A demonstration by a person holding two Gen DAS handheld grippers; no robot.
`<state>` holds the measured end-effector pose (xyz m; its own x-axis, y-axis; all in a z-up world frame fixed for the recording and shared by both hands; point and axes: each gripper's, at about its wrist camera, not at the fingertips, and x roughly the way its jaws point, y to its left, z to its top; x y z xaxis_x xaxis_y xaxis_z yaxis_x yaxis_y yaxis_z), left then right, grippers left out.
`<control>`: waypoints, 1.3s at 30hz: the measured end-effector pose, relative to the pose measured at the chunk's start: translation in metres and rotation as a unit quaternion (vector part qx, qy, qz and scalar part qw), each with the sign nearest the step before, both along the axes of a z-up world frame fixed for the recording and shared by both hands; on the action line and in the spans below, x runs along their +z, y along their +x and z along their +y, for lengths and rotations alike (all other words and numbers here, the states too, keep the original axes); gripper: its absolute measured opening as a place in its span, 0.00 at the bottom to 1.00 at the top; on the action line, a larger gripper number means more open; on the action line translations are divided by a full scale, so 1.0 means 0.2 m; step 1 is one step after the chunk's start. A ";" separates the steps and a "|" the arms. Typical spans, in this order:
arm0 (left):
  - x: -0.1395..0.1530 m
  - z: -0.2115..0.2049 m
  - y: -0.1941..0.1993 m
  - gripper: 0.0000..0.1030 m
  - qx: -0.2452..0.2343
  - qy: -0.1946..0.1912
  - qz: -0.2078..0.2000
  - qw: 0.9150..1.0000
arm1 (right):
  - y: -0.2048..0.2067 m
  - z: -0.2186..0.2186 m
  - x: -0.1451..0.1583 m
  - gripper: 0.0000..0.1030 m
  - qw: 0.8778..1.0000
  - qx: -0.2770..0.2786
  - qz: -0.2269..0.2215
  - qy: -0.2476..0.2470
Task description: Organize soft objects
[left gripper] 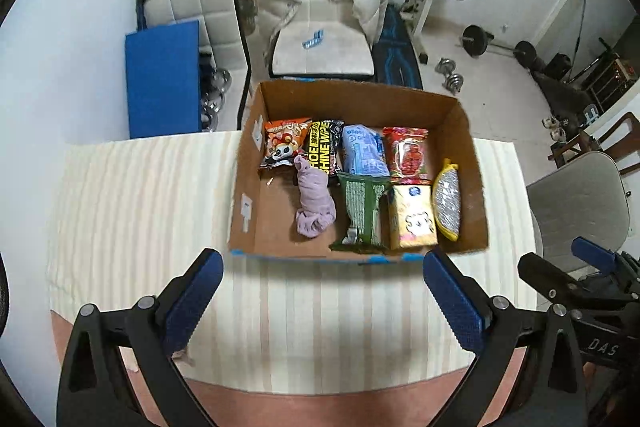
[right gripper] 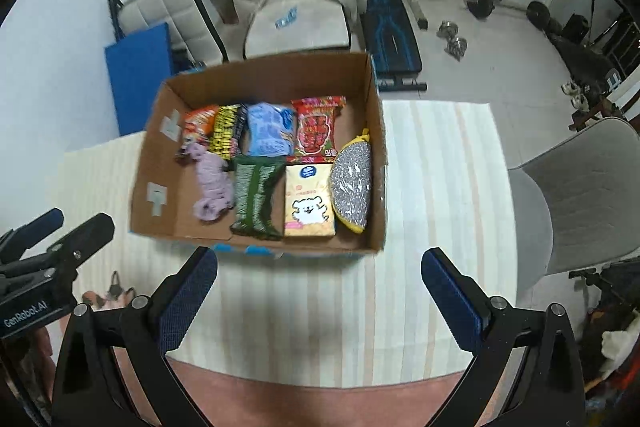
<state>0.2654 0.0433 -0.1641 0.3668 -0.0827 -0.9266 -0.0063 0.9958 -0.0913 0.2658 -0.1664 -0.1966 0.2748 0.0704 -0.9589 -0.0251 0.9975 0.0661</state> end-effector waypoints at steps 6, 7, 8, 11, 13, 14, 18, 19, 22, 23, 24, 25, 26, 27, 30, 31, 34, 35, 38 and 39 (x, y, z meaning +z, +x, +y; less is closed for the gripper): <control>0.18 0.00 -0.25 1.00 -0.010 0.002 -0.030 0.999 | -0.29 0.01 0.23 1.00 0.999 0.005 -0.034 0.012; 0.21 0.01 -0.30 1.00 -0.011 -0.001 -0.035 0.999 | -0.33 0.01 0.26 1.00 0.999 0.004 -0.037 0.013; 0.23 0.01 -0.32 1.00 -0.011 -0.002 -0.038 0.999 | -0.38 0.01 0.29 1.00 0.999 0.003 -0.043 0.016; 0.30 0.02 -0.42 1.00 -0.014 -0.002 -0.044 0.999 | -0.50 0.01 0.41 1.00 0.998 0.002 -0.061 0.017; 0.36 0.02 -0.49 1.00 -0.016 -0.006 -0.047 0.999 | -0.59 0.02 0.49 1.00 0.997 0.003 -0.076 0.016; 0.39 0.02 -0.52 1.00 -0.017 -0.011 -0.051 0.998 | -0.62 0.02 0.52 1.00 0.997 0.003 -0.080 0.015; 0.51 0.02 -0.65 1.00 -0.017 -0.018 -0.071 0.997 | -0.78 0.03 0.67 1.00 0.995 0.004 -0.104 0.012; 0.53 0.02 -0.68 1.00 -0.016 -0.015 -0.075 0.997 | -0.82 0.04 0.71 1.00 0.994 0.004 -0.110 0.013; 0.60 0.01 -0.77 1.00 -0.025 -0.016 -0.084 0.996 | -0.93 0.05 0.80 1.00 0.992 0.008 -0.124 0.009; 0.61 0.01 -0.79 1.00 -0.027 -0.016 -0.086 0.996 | -0.96 0.06 0.82 1.00 0.992 0.008 -0.127 0.008; 0.63 0.01 -0.82 1.00 -0.030 -0.014 -0.090 0.995 | -0.99 0.06 0.85 1.00 0.991 0.009 -0.131 0.007; 0.65 0.02 -0.84 1.00 -0.031 -0.012 -0.094 0.995 | -1.02 0.07 0.86 1.00 0.991 0.010 -0.131 0.005; 0.66 0.03 -0.87 1.00 -0.032 -0.009 -0.099 0.995 | -1.05 0.08 0.88 1.00 0.991 0.011 -0.130 0.003; 0.68 0.03 -0.89 1.00 -0.034 -0.006 -0.102 0.994 | -1.07 0.08 0.89 1.00 0.991 0.011 -0.130 0.003; 0.70 0.04 -0.93 1.00 -0.037 -0.009 -0.108 0.993 | -1.14 0.09 0.92 1.00 0.991 0.008 -0.132 -0.002; 0.71 0.04 -0.94 1.00 -0.039 -0.010 -0.110 0.993 | -1.15 0.09 0.93 1.00 0.991 0.005 -0.134 -0.001; 0.71 0.04 -0.95 1.00 -0.034 0.000 -0.119 0.992 | -1.16 0.08 0.94 1.00 0.990 -0.007 -0.141 -0.001; 0.71 0.03 -0.96 1.00 -0.032 0.002 -0.121 0.992 | -1.16 0.07 0.94 1.00 0.990 -0.011 -0.142 -0.002; 0.70 0.02 -0.95 1.00 -0.028 0.012 -0.120 0.992 | -1.16 0.06 0.93 1.00 0.989 -0.020 -0.145 -0.006; 0.70 0.01 -0.94 1.00 -0.026 0.015 -0.120 0.992 | -1.15 0.05 0.93 1.00 0.989 -0.022 -0.147 -0.006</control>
<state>0.0768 0.0453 -0.0247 0.5730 -0.0810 -0.8156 0.0639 0.9965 -0.0541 0.0354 -0.1561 -0.0105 0.5452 0.0405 -0.8374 0.0021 0.9988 0.0496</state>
